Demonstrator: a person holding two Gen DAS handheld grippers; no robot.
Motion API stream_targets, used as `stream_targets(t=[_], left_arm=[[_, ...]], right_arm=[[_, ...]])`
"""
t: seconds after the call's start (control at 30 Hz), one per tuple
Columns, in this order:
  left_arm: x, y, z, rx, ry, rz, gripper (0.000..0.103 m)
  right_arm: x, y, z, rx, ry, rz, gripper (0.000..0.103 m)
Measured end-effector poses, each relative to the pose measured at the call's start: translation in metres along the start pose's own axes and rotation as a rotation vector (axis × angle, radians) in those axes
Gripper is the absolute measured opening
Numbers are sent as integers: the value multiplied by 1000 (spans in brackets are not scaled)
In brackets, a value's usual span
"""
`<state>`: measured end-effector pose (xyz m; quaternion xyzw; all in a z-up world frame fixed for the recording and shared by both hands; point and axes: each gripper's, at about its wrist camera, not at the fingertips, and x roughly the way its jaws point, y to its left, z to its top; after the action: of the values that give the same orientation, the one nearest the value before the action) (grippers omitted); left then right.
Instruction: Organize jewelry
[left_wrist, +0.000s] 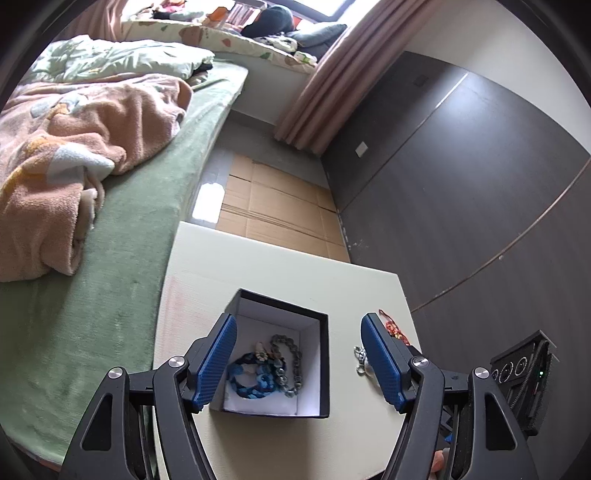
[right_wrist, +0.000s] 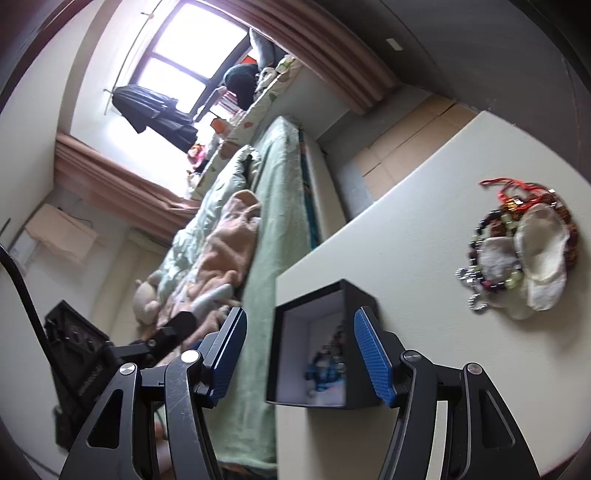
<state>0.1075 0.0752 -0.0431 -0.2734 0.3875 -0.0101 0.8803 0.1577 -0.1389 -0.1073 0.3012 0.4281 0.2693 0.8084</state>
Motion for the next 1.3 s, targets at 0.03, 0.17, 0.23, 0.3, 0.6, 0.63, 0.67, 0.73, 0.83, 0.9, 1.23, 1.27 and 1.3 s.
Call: stream_targets(t=[0.03,0.17,0.23,0.3,0.6,0.63,0.67,0.73,0.83,0.9,1.23,1.27,1.3], left_arm=[[1,-3,-2,9,5,-3,72],[0,-17,-9,42,-8,-10,89],[-1,-27,-13,67,-21,-3,93],[2,-38,-17,97,-17,-1,94],[24,-87,-35,209,38,30,94],[26,-93,-36,219,43,34,94],[29,-98,-36,227,47,37,94],[35,-109,-36,239,54,32,94],[48,-121,-35,257,66,5,93],[58,-127,-35,283,85,-1,93],[115,-128,-35,320,203,-73,72],[119,-128,-36,321,207,-73,72],[124,-128,-37,328,215,-63,70]], right_arm=[[-4,-4,0,8,-8,-18,61],[-24,-18,2,13,-58,-127,61],[-34,-25,4,26,-67,-152,61],[-43,-31,7,36,-71,-147,61],[-89,-63,23,112,-121,-126,91],[-97,-68,26,123,-132,-126,91],[-102,-71,28,128,-141,-130,91],[-115,-79,34,137,-165,-150,92],[-130,-89,39,161,-190,-172,91],[-134,-95,42,175,-191,-199,91],[-118,-116,46,232,-142,-248,91],[-115,-118,45,241,-135,-257,91],[-111,-122,44,261,-123,-263,90]])
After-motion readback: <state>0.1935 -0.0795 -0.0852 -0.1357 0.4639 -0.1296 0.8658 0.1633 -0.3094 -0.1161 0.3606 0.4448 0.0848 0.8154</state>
